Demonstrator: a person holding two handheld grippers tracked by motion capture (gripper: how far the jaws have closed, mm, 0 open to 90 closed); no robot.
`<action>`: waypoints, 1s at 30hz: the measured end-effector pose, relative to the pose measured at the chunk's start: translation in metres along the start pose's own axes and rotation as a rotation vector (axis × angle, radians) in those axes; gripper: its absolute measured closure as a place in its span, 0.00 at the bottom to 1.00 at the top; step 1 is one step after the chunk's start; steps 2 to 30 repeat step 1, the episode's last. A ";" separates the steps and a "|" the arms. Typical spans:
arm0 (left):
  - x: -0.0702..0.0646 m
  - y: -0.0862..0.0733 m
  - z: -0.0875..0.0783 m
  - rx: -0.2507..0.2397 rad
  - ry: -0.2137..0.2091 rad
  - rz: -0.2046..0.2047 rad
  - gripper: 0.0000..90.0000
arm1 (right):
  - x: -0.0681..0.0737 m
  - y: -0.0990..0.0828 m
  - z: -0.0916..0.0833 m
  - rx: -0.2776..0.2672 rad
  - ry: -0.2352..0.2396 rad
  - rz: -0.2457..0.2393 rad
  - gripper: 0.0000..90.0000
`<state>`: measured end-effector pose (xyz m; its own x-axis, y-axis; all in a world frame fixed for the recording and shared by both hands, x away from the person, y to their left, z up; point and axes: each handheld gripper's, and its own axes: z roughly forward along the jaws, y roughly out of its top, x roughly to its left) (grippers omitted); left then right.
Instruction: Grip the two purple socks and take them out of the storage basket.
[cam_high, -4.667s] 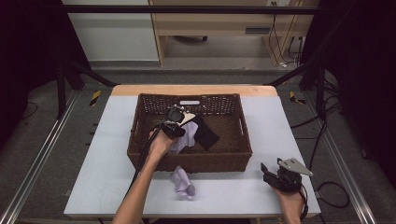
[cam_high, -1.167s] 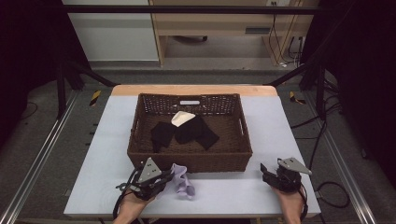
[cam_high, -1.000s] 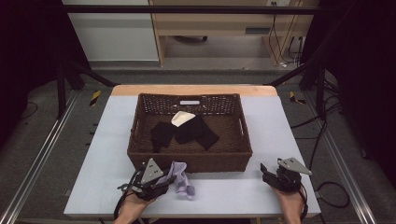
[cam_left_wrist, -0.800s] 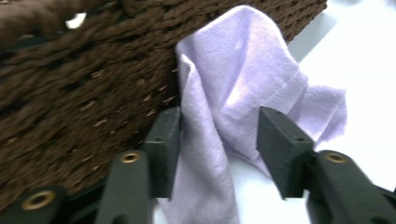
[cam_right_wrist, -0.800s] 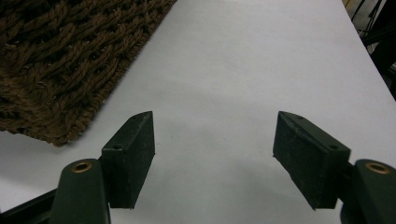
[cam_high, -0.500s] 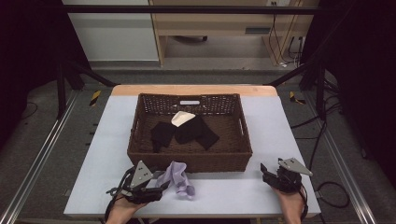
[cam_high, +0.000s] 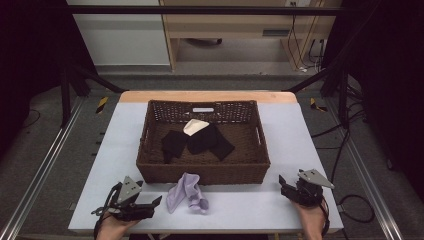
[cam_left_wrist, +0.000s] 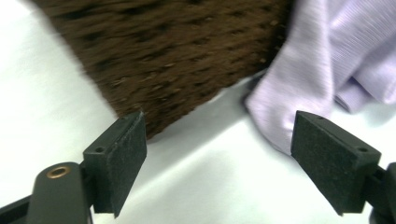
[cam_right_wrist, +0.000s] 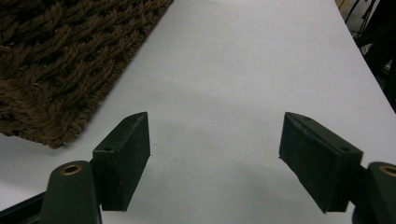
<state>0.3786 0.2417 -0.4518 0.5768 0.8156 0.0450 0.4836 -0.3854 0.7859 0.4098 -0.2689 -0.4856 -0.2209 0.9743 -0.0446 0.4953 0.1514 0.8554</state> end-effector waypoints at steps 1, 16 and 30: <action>0.002 0.000 0.000 -0.003 0.008 -0.011 0.18 | 0.000 0.000 0.000 0.002 -0.001 0.000 0.27; 0.002 0.000 0.000 -0.003 0.008 -0.011 0.18 | 0.000 0.000 0.000 0.002 -0.001 0.000 0.27; 0.002 0.000 0.000 -0.003 0.008 -0.011 0.18 | 0.000 0.000 0.000 0.002 -0.001 0.000 0.27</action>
